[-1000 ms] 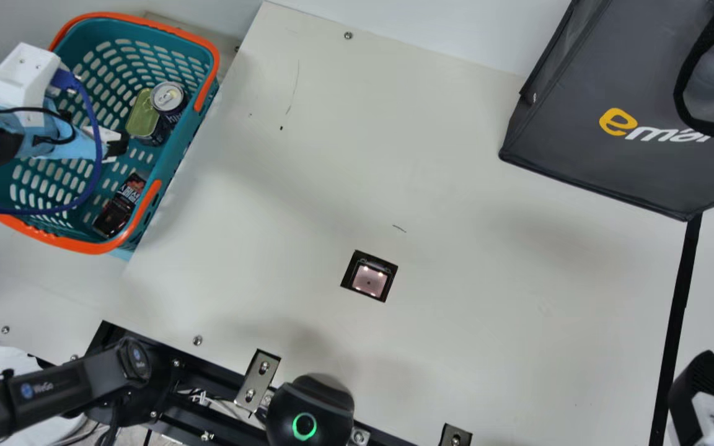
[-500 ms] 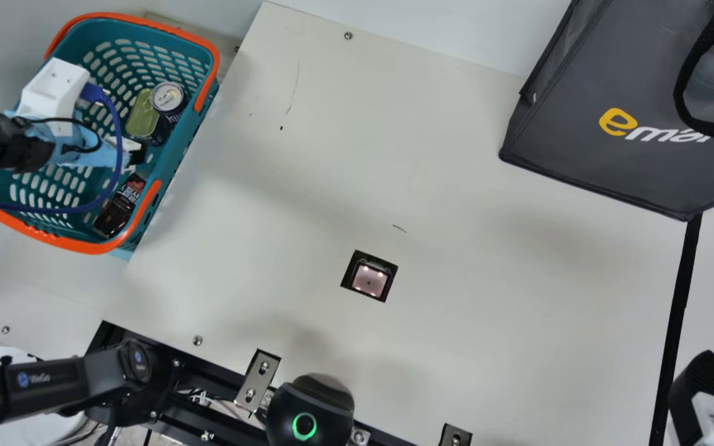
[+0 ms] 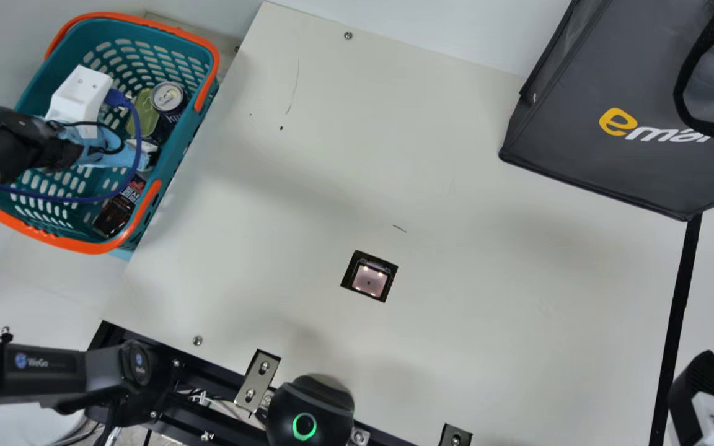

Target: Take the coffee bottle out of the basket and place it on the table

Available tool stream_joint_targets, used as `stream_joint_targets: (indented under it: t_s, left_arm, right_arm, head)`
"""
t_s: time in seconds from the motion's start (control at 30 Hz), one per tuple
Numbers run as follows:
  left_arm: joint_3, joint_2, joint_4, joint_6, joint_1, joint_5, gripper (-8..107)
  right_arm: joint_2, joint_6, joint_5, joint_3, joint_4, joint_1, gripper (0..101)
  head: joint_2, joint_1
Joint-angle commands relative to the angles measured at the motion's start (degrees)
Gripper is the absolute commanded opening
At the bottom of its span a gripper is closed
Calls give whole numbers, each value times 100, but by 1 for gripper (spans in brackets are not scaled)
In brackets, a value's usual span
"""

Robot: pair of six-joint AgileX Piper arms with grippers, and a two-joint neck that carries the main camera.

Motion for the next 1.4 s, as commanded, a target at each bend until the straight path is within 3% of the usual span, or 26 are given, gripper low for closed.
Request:
stream_joint_targets:
  t_s: [0.0, 0.5, 1.37]
  left_arm:
    - [13, 85, -7, -16, -23, -97, 90]
    - [-155, 741, 13, -294, -93, -341, 90]
    - [-700, 1684, -340, 728, 1, -216, 90]
  right_arm:
    - [0, 0, 0, 0, 0, 0, 91]
    - [0, 0, 0, 0, 0, 0, 91]
    - [0, 0, 0, 0, 0, 0, 91]
  head:
    - [14, -148]
    - [14, -148]
    - [14, -148]
